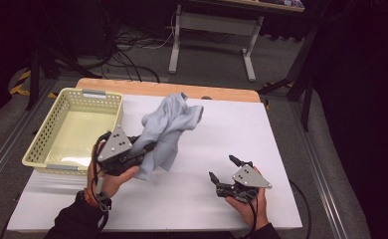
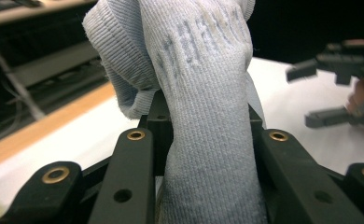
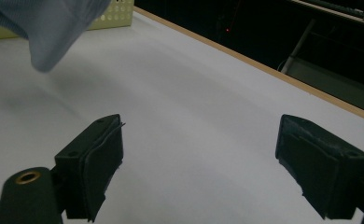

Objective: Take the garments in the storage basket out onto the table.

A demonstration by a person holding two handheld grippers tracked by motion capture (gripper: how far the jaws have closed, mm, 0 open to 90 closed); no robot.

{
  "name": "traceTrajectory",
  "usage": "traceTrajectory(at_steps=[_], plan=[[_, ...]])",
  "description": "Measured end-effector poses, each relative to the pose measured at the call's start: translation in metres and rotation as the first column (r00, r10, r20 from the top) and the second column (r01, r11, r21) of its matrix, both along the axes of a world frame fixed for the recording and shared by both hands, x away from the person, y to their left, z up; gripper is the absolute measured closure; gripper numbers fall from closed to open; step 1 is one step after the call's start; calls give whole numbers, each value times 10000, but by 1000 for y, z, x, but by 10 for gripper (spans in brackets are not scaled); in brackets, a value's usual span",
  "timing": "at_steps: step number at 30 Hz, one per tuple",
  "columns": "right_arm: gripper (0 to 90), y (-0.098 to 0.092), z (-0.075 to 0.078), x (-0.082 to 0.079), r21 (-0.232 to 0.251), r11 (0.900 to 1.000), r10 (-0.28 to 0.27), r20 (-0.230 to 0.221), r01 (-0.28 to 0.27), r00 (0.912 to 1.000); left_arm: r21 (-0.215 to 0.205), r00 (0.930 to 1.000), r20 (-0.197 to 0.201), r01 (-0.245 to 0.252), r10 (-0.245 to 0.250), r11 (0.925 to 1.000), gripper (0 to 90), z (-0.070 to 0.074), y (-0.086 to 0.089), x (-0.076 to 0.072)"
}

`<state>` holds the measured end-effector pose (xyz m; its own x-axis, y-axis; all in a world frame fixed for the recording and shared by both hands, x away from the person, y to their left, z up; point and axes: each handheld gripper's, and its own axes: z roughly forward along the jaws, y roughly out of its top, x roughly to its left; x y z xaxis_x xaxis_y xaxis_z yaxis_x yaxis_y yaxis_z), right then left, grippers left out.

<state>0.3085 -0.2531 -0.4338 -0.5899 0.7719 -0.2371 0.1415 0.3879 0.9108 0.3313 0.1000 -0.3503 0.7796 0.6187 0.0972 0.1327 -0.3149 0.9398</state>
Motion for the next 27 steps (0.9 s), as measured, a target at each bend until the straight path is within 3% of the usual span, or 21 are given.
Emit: traceTrajectory(at_steps=[4, 8, 14, 16, 18, 19, 25, 27], plan=[[156, -4, -1, -5, -41, 9999, -150, -17, 150, 9999, 450, 9987, -228, 466, -456, 9979, 683, -11, -20, 3], [156, -9, -2, -8, -52, 9996, -295, -88, 294, 9995, 563, 9961, -528, 735, -706, 9957, 681, -20, -32, 10], [157, -11, -2, -10, -113, 9992, -394, -90, 393, 9992, 635, 9929, -1021, 685, -618, 9956, 656, -32, -50, 25], [158, -10, -3, -9, -150, 9992, -382, -156, 380, 9991, 600, 9930, -1107, 481, -412, 9970, 579, -35, -53, 30], [158, -9, -4, -8, -150, 9994, -328, -225, 325, 9992, 194, 9937, -1062, 369, -346, 9991, 408, -34, -49, 33], [158, -7, -4, -8, -185, 9995, -277, -248, 272, 9993, -274, 9948, -870, 507, -529, 9983, 315, -30, -39, 32], [158, -5, -4, -4, 49, 9998, -184, -491, 187, 9986, -618, 9974, -515, 470, -503, 9970, 252, -18, -10, 26], [159, -3, -2, -2, 193, 9998, -68, -575, 79, 9983, -371, 9980, -454, 431, -447, 9984, 245, -19, -1, 22]])
